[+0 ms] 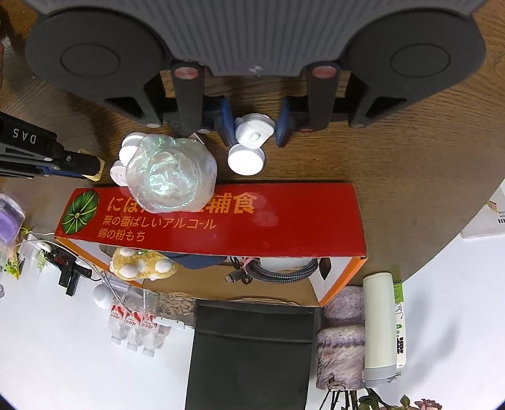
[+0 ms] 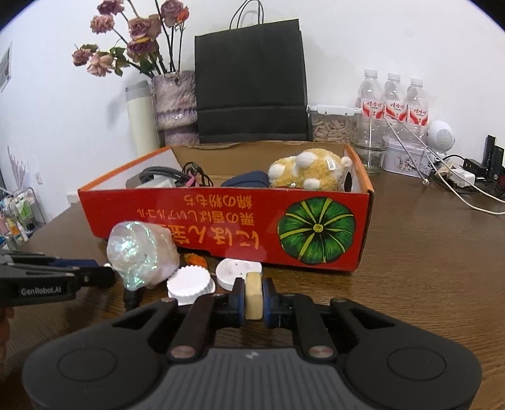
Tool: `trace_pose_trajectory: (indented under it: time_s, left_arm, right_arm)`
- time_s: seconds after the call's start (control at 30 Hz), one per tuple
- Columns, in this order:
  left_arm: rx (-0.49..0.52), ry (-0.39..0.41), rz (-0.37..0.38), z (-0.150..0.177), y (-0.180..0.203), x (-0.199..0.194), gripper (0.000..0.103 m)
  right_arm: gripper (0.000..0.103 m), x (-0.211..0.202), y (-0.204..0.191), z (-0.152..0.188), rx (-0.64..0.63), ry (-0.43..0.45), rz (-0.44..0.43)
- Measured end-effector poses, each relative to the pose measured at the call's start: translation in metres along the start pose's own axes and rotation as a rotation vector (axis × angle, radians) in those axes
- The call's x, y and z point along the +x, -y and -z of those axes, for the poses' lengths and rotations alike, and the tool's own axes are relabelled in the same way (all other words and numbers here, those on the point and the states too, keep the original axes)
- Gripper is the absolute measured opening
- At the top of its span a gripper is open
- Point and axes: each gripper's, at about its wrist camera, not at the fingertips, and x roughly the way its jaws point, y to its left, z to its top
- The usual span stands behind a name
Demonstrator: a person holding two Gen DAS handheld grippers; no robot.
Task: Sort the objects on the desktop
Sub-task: 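Grasp a white bottle cap with the left gripper while the right grasps the beige block, then carry the white cap and beige block into the box and open both grippers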
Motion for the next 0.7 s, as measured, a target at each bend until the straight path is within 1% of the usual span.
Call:
trace_pose_trajectory:
  time_s: [0.17, 0.37, 0.53, 0.7]
  left_arm:
    - [-0.014, 0.012, -0.006, 0.002, 0.002, -0.002, 0.028]
    - [-0.026, 0.052, -0.024, 0.002, 0.005, -0.012, 0.028]
    - [0.001, 0.124, -0.055, 0.000, 0.012, -0.028, 0.028]
    - [0.011, 0.183, -0.048, -0.017, 0.016, -0.044, 0.028]
  right_arm:
    - [0.010, -0.006, -0.002, 0.000, 0.008, 0.025, -0.002]
    - [0.010, -0.015, -0.006, -0.001, 0.030, 0.067, -0.013]
    - [0.010, -0.028, -0.006, -0.008, 0.050, 0.120, -0.031]
    - [0.010, -0.036, -0.009, -0.023, 0.044, 0.156, -0.042]
